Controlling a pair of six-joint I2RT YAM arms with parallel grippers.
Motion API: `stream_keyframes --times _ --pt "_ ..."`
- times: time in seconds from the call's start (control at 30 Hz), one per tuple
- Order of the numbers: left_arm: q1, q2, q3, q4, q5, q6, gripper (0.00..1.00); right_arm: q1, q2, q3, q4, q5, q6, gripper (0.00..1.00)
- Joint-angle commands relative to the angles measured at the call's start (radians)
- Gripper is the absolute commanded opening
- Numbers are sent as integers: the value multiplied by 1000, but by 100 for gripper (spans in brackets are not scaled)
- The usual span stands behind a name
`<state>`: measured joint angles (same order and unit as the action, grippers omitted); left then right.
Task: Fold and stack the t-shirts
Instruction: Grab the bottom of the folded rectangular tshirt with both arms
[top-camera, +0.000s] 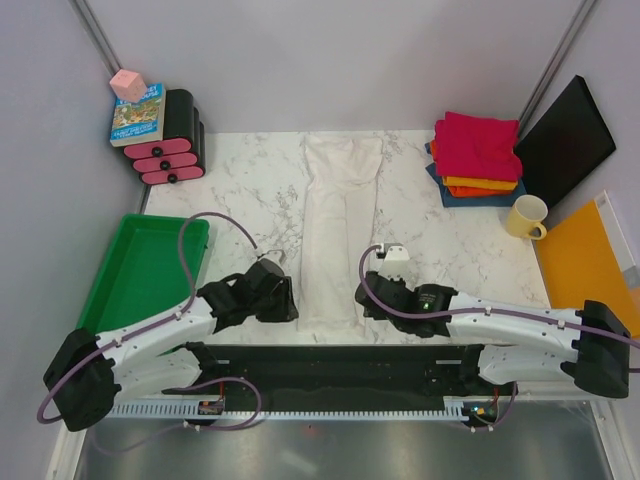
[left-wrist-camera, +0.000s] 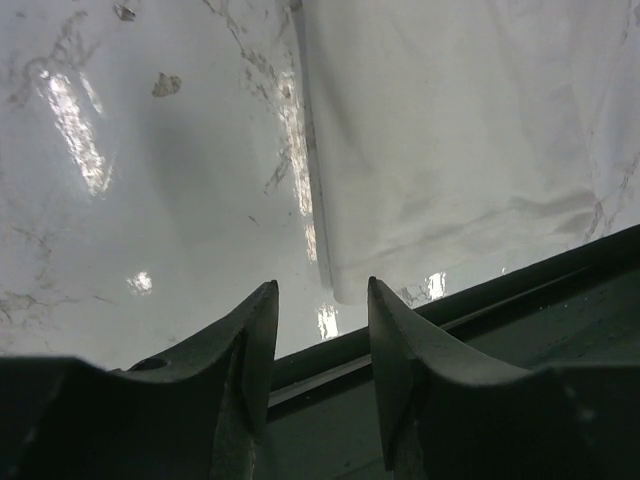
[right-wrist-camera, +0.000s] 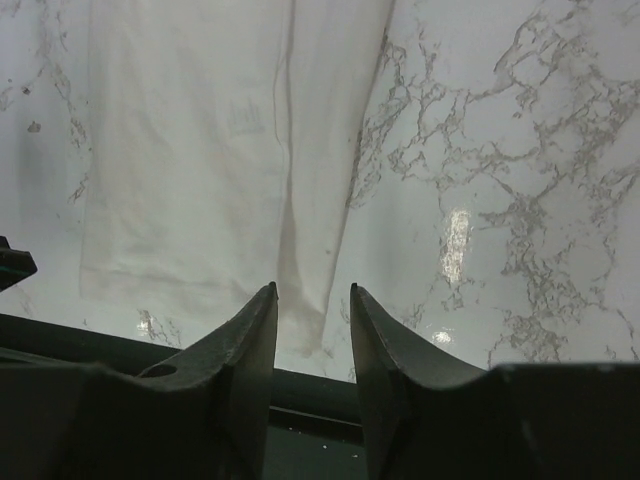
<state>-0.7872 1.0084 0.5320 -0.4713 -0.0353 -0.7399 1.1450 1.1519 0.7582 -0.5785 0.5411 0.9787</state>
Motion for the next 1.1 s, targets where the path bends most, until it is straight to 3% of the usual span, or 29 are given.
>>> stream_keyframes --times 0.0,0.4,0.8,0.93,1.07 --pt "-104 12 -24 8 -67 -128 48 51 -17 -20 -55 77 101 43" --pt "-159 147 -24 115 -144 -113 49 98 -12 -13 -67 92 107 43" --pt "-158 177 -21 140 -100 -116 48 98 -1 -11 -69 112 109 45" --pt "-168 228 -35 149 -66 -119 44 98 19 -13 -64 100 127 45" --pt "-193 263 -49 146 -54 -125 32 102 22 -28 -50 89 150 45"
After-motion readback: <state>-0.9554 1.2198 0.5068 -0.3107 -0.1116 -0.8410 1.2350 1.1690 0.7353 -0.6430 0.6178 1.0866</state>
